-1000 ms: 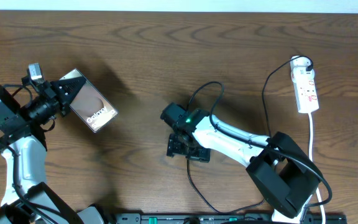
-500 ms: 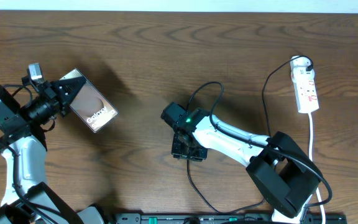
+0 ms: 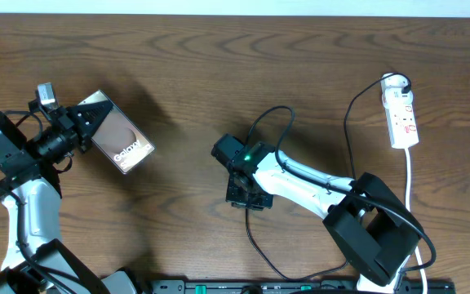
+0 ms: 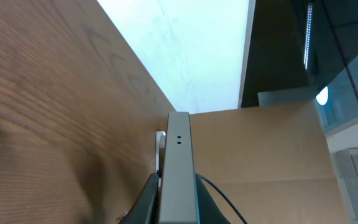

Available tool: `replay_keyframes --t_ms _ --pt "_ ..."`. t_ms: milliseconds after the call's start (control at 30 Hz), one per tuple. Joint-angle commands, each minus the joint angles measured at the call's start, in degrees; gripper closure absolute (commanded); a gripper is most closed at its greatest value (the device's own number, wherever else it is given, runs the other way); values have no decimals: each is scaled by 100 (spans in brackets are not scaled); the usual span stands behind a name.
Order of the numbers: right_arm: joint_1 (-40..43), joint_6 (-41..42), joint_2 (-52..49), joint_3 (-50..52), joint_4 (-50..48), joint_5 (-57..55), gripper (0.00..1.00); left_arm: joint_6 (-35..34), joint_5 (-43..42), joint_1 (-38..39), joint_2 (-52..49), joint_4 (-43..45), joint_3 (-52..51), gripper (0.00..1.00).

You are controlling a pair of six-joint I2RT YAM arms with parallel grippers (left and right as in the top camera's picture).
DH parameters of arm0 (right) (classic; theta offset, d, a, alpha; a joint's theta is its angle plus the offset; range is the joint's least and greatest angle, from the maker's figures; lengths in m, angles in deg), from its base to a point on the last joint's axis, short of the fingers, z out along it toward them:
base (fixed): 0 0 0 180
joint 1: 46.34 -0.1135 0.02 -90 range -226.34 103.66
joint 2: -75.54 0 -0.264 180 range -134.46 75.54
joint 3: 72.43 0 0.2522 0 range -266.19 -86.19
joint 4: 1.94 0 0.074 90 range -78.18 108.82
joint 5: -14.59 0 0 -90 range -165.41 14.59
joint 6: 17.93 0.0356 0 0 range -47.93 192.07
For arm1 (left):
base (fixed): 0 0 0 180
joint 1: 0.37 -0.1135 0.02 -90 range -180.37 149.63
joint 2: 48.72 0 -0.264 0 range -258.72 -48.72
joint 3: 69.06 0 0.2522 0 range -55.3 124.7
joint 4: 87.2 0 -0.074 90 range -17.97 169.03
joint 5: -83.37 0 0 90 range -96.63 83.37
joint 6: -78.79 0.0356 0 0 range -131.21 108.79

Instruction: Plug charger to phone and switch on socket

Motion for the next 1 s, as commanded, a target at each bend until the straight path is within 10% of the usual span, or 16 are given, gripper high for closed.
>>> replay_keyframes --t_ms 0,967 --pt "85 33 -61 -74 11 -94 82 85 -223 -24 2 26 -2 92" --pt "494 -219 -57 -382 269 -50 99 146 -223 -24 2 28 -2 92"
